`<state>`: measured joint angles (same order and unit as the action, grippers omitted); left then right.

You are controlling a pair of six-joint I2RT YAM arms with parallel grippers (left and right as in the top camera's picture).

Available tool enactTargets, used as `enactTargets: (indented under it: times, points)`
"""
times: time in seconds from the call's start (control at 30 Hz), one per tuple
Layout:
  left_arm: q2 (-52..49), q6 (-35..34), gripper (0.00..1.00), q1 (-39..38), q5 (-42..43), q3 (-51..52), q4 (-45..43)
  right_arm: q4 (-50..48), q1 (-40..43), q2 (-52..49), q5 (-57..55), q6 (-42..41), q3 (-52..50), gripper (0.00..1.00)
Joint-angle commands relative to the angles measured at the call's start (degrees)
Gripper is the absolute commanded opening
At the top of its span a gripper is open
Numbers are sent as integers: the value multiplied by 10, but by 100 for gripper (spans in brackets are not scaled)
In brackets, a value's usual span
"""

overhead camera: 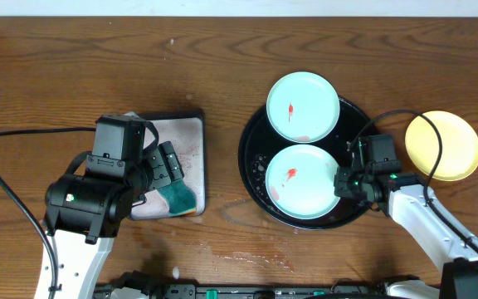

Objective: Clean dirty plates on tray and stack at the side

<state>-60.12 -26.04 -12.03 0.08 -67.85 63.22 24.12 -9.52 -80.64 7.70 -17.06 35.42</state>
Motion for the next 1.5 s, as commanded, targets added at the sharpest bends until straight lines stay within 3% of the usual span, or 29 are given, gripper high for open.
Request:
enactTargets:
  times: [0.0, 0.23, 0.43, 0.6, 0.73, 0.87, 1.03, 1.07, 1.3, 1.33, 1.4, 1.47]
  points:
    - [-1, 3, 88, 2, 0, -7, 1, 14, -6, 11, -2, 37, 21, 39]
    - [-12, 3, 88, 2, -6, -1, 2, 111, -6, 103, 5, 84, 94, 43]
    - [-80, -23, 88, 2, -10, 67, -16, 130, -7, 191, 29, 92, 100, 44]
    - [-181, -79, 68, 11, -3, 132, -71, 157, -7, 213, 31, 92, 100, 42]
    - [-271, -81, 59, 22, 54, 150, -123, 184, -7, 210, 31, 92, 100, 41]
    - [-342, -81, 50, 22, 55, 150, -173, 190, -7, 210, 32, 92, 99, 40]
    - [-402, -66, 19, 22, 53, 150, -212, 191, -7, 210, 33, 89, 99, 40]
    - [-407, -66, 8, 22, 53, 150, -212, 192, -7, 210, 33, 89, 99, 39]
    - [-358, -21, 8, 28, 53, 111, -161, 196, -7, 210, 33, 90, 99, 39]
    - [-344, -17, 12, 28, 53, 106, -152, 196, -7, 210, 33, 90, 99, 39]
    - [-313, -11, 36, 28, 53, 105, -146, 196, -7, 210, 33, 90, 99, 38]
    - [-290, -5, 44, 28, 53, 105, -141, 196, -7, 210, 33, 90, 99, 38]
